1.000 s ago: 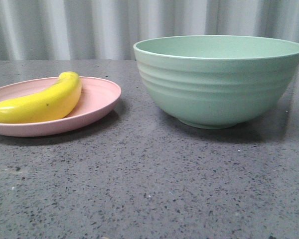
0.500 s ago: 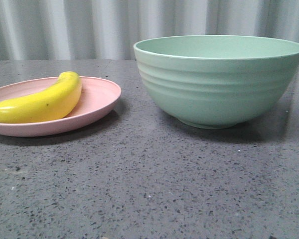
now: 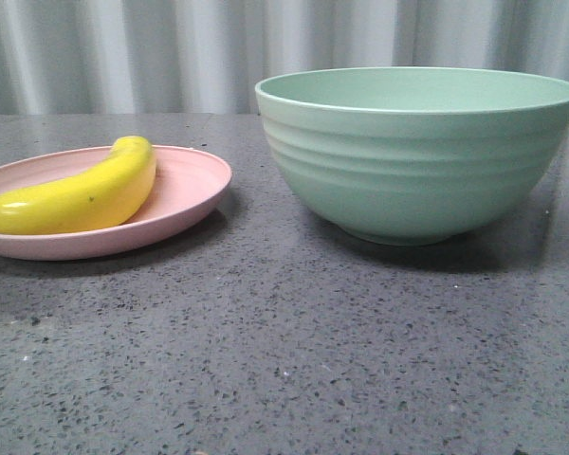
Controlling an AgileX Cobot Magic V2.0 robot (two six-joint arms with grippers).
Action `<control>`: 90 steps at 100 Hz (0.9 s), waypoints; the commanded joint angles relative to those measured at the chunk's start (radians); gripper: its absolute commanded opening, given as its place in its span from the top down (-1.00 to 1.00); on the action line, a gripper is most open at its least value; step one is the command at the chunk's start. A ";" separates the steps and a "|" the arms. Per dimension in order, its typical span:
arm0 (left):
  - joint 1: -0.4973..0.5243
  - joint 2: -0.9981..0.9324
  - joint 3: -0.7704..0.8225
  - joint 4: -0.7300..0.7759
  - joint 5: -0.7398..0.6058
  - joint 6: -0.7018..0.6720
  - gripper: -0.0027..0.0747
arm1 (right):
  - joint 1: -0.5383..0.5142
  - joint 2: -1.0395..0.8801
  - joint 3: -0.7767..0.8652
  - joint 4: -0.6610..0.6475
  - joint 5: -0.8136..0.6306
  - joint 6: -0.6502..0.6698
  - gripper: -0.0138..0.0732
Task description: Transfer banana from pink plate to green bowl
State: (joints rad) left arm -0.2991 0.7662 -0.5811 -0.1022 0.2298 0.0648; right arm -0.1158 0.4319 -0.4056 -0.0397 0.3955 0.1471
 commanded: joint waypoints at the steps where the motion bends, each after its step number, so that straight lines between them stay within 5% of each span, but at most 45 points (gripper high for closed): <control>1: -0.070 0.060 -0.072 -0.007 -0.003 -0.002 -0.15 | -0.007 0.014 -0.025 -0.003 -0.075 -0.001 0.83; 34: -0.273 0.345 -0.192 -0.012 0.080 -0.002 -0.15 | -0.007 0.014 -0.023 -0.003 -0.075 -0.001 0.83; 90: -0.285 0.583 -0.276 -0.018 0.091 -0.002 -0.14 | -0.007 0.014 -0.023 -0.003 -0.075 -0.001 0.83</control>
State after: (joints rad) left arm -0.5791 1.3560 -0.8205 -0.1105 0.3719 0.0648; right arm -0.1158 0.4319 -0.4041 -0.0397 0.3955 0.1471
